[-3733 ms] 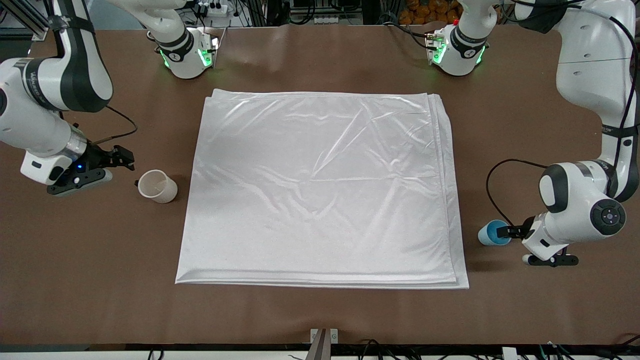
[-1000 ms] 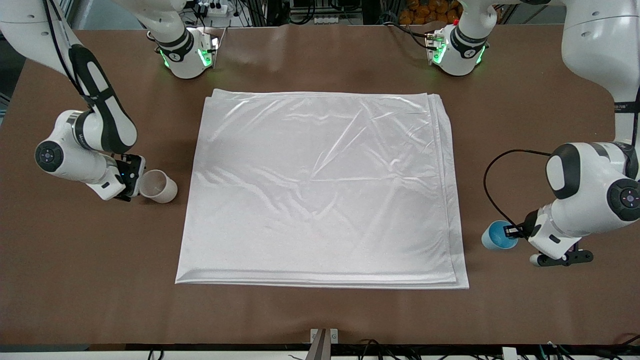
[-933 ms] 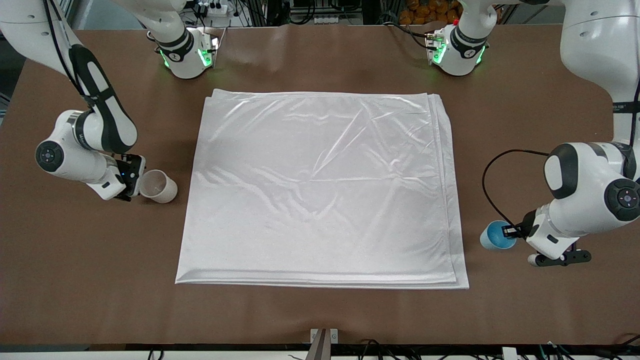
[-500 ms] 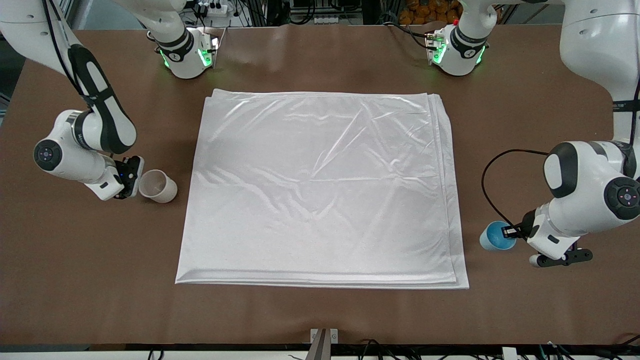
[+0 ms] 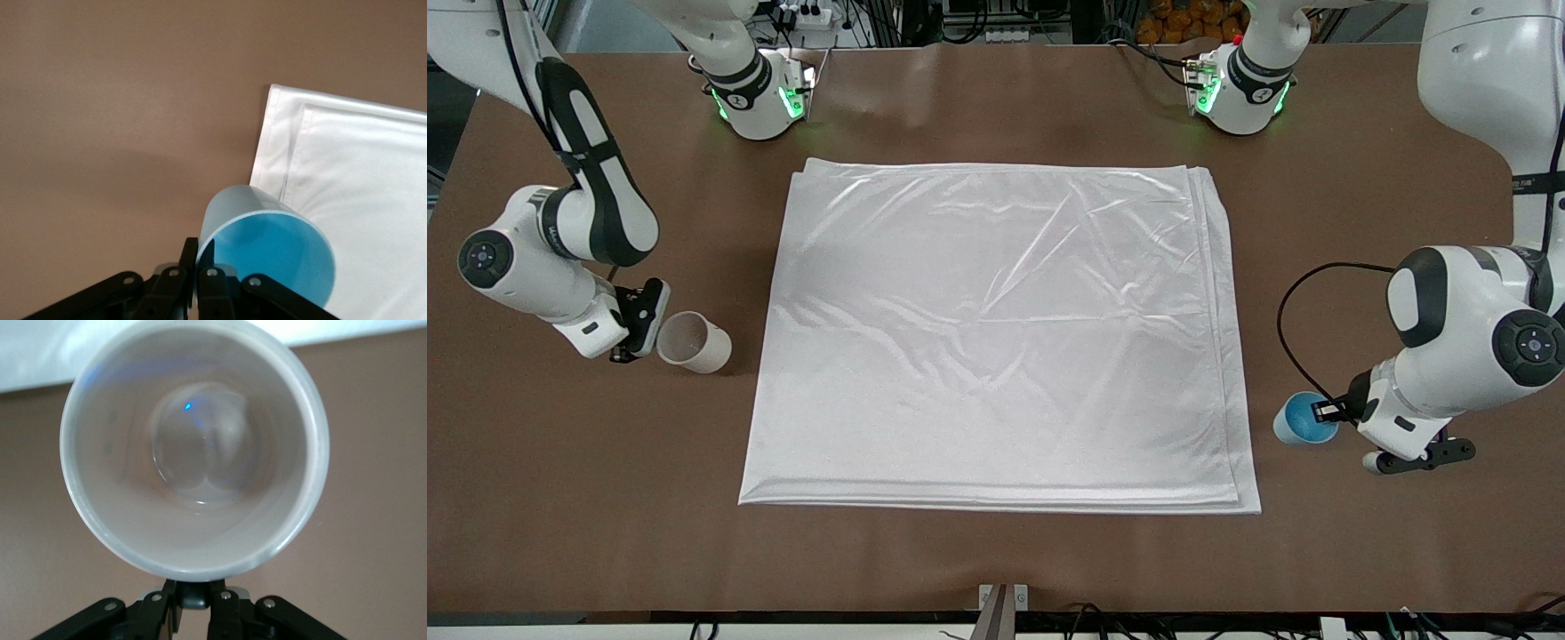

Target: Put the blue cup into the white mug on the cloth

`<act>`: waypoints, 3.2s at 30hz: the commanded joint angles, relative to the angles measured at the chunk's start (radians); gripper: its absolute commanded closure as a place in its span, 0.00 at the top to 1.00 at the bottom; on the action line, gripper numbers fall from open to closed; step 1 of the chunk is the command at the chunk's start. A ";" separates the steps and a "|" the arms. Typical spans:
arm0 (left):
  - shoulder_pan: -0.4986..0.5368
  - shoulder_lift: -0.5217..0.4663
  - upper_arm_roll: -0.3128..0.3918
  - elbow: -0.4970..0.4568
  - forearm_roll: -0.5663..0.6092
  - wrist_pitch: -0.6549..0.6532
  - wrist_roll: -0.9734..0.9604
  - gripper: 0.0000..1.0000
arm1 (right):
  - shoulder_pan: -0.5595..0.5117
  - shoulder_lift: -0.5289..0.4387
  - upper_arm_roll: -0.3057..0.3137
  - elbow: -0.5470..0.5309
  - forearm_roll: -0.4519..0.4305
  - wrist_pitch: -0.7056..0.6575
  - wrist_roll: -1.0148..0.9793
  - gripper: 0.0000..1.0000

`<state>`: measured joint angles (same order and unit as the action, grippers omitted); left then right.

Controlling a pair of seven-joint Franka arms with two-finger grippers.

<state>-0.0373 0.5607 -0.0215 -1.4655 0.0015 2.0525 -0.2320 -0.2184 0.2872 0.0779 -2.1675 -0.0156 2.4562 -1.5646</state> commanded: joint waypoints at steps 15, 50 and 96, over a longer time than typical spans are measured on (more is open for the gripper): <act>-0.064 -0.036 -0.017 -0.006 -0.023 -0.032 -0.151 0.00 | 0.105 -0.046 0.218 0.086 0.054 -0.108 0.170 0.00; -0.263 -0.036 -0.049 -0.006 -0.040 -0.034 -0.515 0.00 | 0.603 0.280 0.195 0.402 -0.205 -0.128 0.850 0.00; -0.536 0.008 -0.086 0.031 -0.052 -0.011 -0.704 0.00 | 0.574 0.054 0.186 0.413 -0.297 -0.375 1.043 0.71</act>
<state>-0.5564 0.5440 -0.1139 -1.4609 -0.0305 2.0355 -0.9321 0.3927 0.4530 0.2536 -1.7195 -0.3169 2.1431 -0.5491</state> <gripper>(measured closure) 0.960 0.295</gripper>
